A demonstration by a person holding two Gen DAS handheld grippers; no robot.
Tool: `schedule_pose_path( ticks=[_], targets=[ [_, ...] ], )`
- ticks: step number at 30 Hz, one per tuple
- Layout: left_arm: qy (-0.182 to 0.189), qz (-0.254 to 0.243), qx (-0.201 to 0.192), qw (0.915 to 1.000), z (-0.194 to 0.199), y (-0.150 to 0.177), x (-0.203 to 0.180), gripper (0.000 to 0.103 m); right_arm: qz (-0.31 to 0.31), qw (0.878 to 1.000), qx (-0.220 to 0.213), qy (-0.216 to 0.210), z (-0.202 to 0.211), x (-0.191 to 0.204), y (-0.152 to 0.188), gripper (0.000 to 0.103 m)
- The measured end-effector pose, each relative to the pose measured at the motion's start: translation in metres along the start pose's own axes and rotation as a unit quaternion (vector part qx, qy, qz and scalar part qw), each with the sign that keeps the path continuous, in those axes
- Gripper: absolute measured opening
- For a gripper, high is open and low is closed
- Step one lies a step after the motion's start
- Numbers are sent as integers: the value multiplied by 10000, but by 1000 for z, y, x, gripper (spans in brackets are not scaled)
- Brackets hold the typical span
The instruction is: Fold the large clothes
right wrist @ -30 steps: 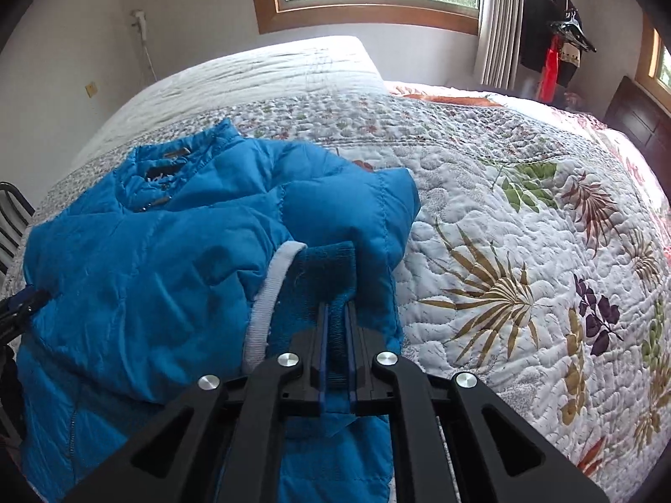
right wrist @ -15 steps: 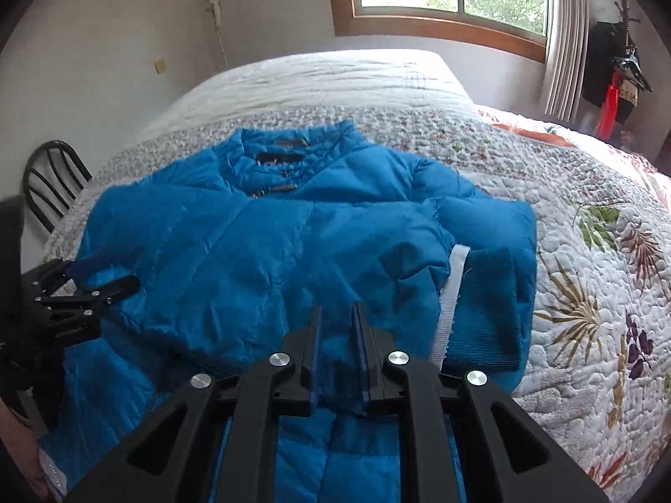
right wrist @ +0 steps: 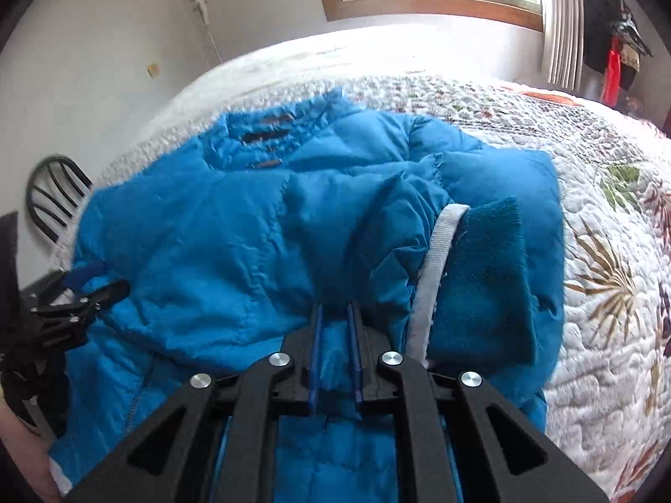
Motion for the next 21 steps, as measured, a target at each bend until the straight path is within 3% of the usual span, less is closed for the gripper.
schedule_pose_path(
  ticks=[2,3,7,15,21],
  targets=[
    [183,34,-358,9992,44,8,1,83,32,9993,-349,-121,45,-4,12,31],
    [116,38,-459,9989,67,16,3,94,78,9992,-382,-31,63,-6,22,37],
    [-6,151,-494,9987,125,63,17,96,264,9991,-295,164,106,-14,75,42],
    [-608,704,-195,9955,179,180,54,96,142,9978,-97,645,153,-37,183,59],
    [-366,1053,-131,9937,190,230,63,96,-137,9977,137,655,164,-42,229,59]
  ],
)
Point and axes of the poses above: each gripper's, at about its wrist camera, not at the fingertips, and z roughly against the way its jaws point, x to its left, y to its underside, the point moved 2 cm from there along -z, roughly the way its jaws point, and after that the axes turned 14 degrees about y, right-handed, at the moved point
